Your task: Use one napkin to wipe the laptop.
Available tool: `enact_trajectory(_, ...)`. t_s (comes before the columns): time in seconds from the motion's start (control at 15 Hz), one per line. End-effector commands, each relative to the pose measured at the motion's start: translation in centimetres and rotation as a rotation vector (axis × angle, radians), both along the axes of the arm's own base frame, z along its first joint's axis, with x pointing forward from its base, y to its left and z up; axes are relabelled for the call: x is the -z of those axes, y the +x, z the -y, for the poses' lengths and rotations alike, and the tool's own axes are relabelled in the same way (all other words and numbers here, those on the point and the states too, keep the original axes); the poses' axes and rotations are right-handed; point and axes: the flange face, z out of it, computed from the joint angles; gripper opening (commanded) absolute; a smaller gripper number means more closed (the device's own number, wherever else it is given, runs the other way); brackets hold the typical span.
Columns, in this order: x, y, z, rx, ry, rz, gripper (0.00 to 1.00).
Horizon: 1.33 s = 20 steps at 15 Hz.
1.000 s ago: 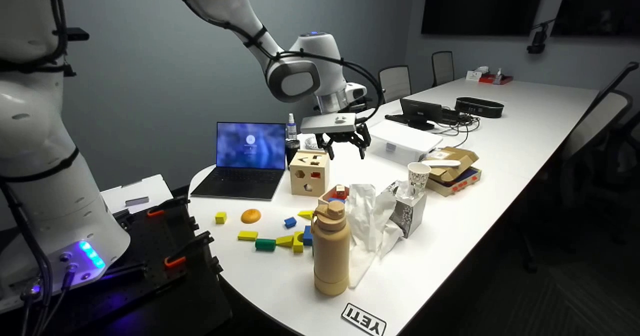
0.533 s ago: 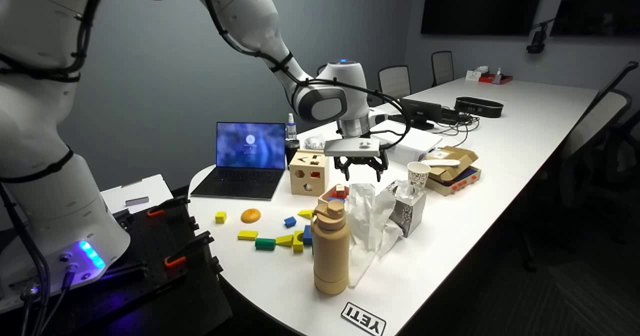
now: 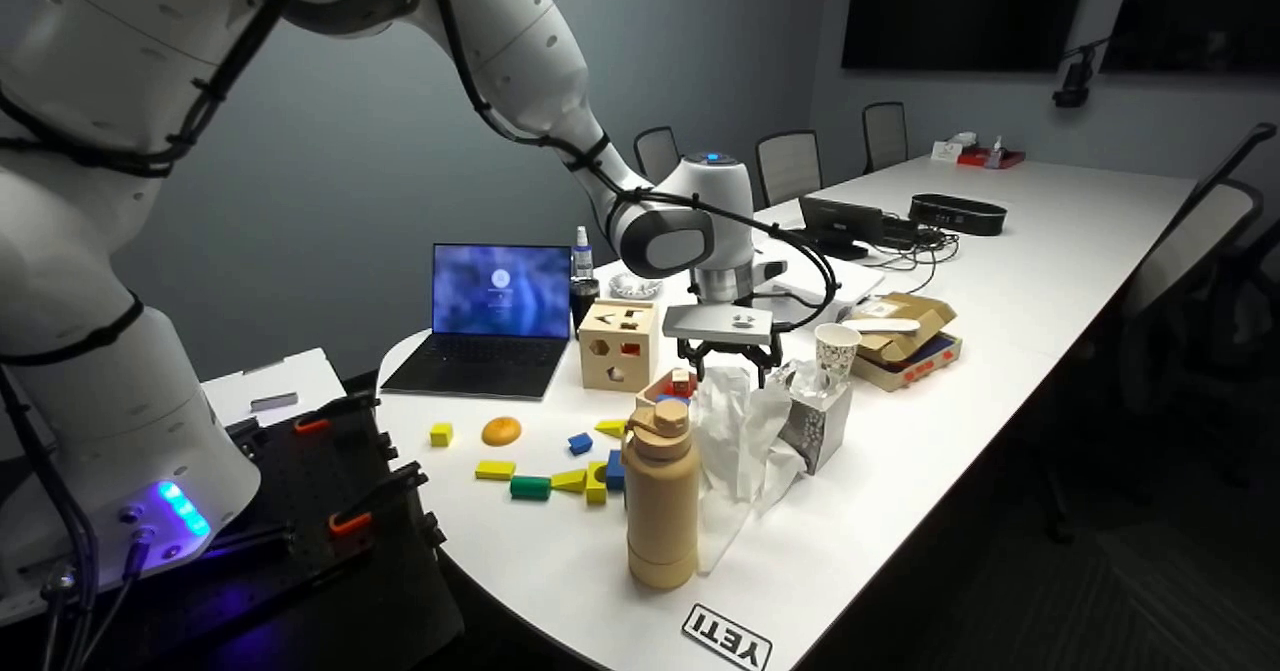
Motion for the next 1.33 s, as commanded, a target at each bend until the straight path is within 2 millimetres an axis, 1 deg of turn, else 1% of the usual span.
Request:
enact_trajectory(0.0,1.2,1.3,0.4,0.014,0.018,-0.011,1.00)
enact_trajectory(0.27,3.1,2.2,0.7,0.016,0.038,-0.013,1.00)
enact_trajectory(0.53,4.6,2.2,1.2,0.021,0.051,-0.035,1.00)
enact_trajectory(0.6,4.9,2.1,1.3,0.022,0.052,-0.038,0.75)
enact_trajectory(0.67,5.1,2.1,1.5,0.022,0.052,-0.040,0.74)
enact_trajectory(0.8,5.6,2.2,1.5,0.024,0.057,-0.039,0.58)
enact_trajectory(0.87,5.9,2.3,1.3,0.023,0.059,-0.036,0.49)
enact_trajectory(1.0,6.3,2.5,1.1,0.020,0.057,-0.033,0.35)
enact_trajectory(1.27,6.7,2.7,0.7,0.020,0.070,-0.024,0.05)
